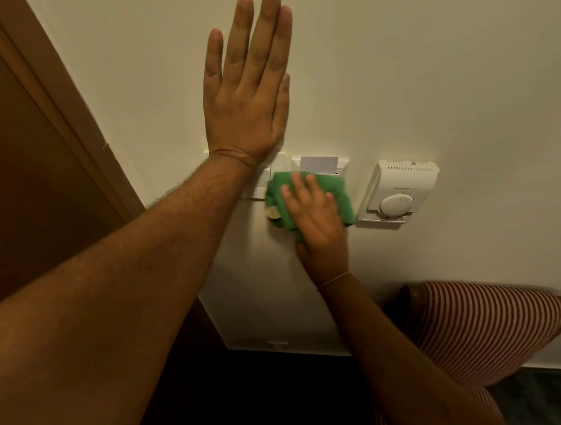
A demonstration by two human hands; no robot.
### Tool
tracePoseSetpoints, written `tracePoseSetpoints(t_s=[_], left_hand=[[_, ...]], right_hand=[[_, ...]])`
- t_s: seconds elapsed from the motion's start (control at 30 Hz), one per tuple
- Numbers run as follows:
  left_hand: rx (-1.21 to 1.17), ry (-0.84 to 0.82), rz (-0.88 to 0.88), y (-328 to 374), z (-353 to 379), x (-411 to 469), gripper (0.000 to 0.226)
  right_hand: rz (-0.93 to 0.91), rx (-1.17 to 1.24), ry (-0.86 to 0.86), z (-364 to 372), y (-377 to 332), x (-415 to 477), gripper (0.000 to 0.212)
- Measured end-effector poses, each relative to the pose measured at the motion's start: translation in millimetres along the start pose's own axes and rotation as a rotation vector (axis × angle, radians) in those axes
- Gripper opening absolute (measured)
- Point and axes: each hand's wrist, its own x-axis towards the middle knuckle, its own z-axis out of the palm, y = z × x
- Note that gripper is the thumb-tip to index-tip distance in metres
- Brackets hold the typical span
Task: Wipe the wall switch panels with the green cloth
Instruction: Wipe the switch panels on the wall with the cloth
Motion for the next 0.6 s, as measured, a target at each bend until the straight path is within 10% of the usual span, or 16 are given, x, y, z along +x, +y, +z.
tracePoseSetpoints(t_s=[0.6], left_hand=[[-0.012,-0.027,-0.010,3.9,-5.2,0.8,0.077]], right_hand=[[-0.023,-0.041,0.031,-12.9,11.4,-0.4,0.047]])
